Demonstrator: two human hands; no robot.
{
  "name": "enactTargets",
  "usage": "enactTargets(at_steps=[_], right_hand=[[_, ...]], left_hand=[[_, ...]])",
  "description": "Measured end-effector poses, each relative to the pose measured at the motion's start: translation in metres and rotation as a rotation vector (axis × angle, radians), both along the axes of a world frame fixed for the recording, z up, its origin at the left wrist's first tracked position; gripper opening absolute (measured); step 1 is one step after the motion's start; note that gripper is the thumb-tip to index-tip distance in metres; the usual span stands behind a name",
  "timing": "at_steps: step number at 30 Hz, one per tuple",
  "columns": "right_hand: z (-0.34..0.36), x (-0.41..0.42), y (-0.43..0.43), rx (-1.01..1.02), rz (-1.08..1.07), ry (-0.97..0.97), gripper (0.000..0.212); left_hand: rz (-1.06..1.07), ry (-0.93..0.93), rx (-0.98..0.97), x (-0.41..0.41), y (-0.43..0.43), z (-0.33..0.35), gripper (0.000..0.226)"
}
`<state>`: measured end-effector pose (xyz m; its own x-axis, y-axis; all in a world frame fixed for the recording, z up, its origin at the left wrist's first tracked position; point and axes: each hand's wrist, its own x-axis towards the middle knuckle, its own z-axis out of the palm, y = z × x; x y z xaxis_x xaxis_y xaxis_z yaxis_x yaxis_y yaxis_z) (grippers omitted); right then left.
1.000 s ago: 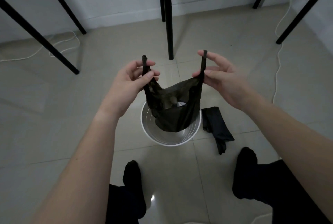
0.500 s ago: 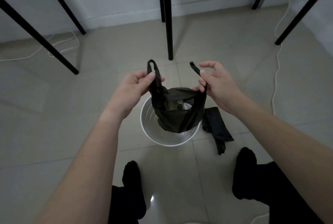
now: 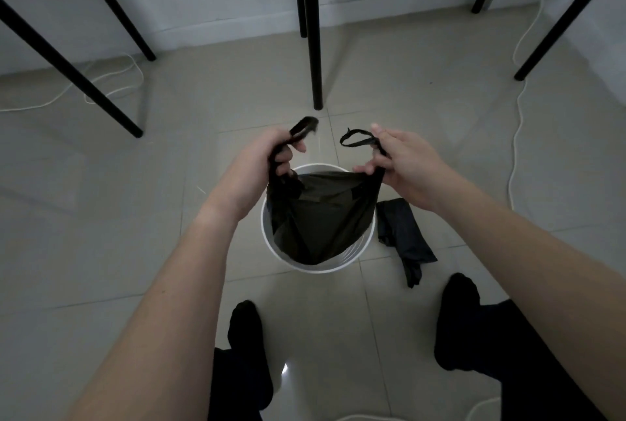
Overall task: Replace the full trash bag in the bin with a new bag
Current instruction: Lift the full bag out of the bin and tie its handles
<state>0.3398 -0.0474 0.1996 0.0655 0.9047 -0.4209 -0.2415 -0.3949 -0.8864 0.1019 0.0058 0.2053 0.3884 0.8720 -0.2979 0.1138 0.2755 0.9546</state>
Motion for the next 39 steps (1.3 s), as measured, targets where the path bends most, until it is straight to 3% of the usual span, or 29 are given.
enactTargets(at_steps=[4, 6, 10, 13, 17, 21, 23, 25, 27, 34, 39], right_hand=[[0.007, 0.003, -0.001, -0.121, 0.011, 0.272, 0.025], [0.008, 0.005, -0.002, -0.147, 0.053, 0.279, 0.02], [0.003, 0.0, -0.003, -0.06, 0.073, 0.125, 0.026], [0.001, 0.0, -0.002, 0.021, 0.101, 0.062, 0.028], [0.0, 0.003, -0.003, 0.071, 0.067, -0.018, 0.021], [0.001, 0.007, -0.001, 0.048, 0.028, -0.02, 0.022], [0.001, 0.008, 0.0, 0.051, 0.031, -0.005, 0.023], [0.002, 0.007, 0.0, 0.064, 0.023, 0.011, 0.024], [0.002, 0.007, 0.001, 0.083, 0.009, 0.013, 0.027], [0.005, 0.005, 0.001, 0.133, -0.068, 0.03, 0.033], [0.004, 0.003, 0.004, 0.142, -0.165, 0.181, 0.036]], left_hand=[[-0.113, 0.413, 0.195, -0.009, 0.0, -0.008, 0.028], [-0.109, 0.487, 0.246, -0.008, -0.001, -0.011, 0.031], [-0.048, 0.421, 0.229, -0.005, -0.001, -0.014, 0.034], [-0.067, 0.439, 0.24, -0.009, -0.001, -0.019, 0.054], [-0.173, 0.482, 0.208, -0.015, 0.003, -0.027, 0.106], [0.008, 0.456, 0.203, -0.018, 0.008, -0.03, 0.12], [0.054, 0.518, 0.19, -0.02, 0.008, -0.031, 0.109], [0.048, 0.591, 0.201, -0.021, 0.008, -0.033, 0.068], [0.028, 0.539, 0.209, -0.017, 0.006, -0.033, 0.032], [0.04, 0.042, 0.181, 0.012, -0.003, -0.014, 0.032], [0.09, -0.107, 0.172, 0.026, -0.008, -0.006, 0.032]])
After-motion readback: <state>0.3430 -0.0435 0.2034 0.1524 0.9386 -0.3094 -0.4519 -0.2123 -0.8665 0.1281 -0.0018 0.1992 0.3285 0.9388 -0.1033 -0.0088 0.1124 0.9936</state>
